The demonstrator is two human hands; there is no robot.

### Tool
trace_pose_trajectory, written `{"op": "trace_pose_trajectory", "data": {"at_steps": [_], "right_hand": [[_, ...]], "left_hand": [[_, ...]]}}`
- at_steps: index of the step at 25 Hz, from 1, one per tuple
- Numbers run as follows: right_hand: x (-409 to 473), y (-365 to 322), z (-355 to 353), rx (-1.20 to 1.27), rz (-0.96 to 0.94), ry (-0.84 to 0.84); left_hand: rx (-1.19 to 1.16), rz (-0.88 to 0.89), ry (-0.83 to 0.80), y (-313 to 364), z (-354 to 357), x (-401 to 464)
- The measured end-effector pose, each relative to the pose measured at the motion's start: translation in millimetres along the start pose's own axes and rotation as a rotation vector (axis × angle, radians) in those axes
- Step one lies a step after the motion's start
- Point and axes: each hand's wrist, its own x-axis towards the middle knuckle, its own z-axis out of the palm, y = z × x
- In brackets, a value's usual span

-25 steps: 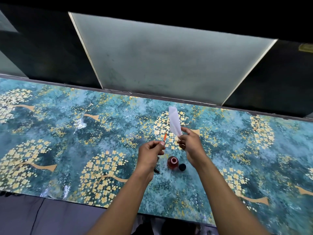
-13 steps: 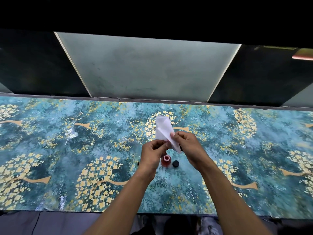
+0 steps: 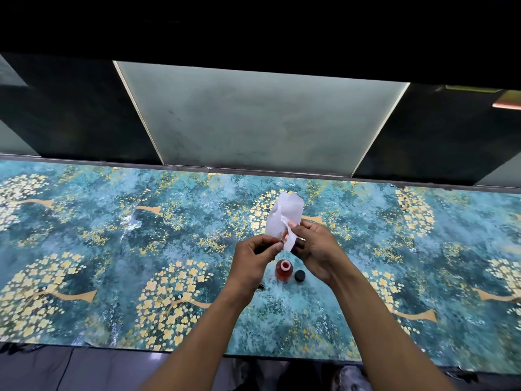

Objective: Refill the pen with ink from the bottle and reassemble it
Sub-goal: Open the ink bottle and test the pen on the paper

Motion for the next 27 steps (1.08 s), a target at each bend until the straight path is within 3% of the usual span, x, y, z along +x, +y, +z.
{"op": "trace_pose_trajectory", "data": {"at_steps": [5,11,16,19,24,27], "right_hand": [[-8,8,2,0.066,0.05,-0.034],[-10,10,2,-0.062,-0.116,-0.113],[-9,15,3,-0.131,-0.218,0.056],[-7,14,4,-0.218,-0.249,0.071],[-9,23,1,-0.475,-0.211,0.077],[-10,24,3,-0.399,-0.121,0.032]], "left_hand": [[-0.034,-0.025,-0.025,-9,-6,1],[-0.181,-0.185,-0.045,-9,-6,0],[-0.092,-0.16,-0.031,-13,-12,-1],[-0.049,-0.142,0.02,-13,-12,-5],[0.032,-0.118,0.071,-17,-9,-13],[0.046,-0.097,0.08,-20,-9,-14]]}}
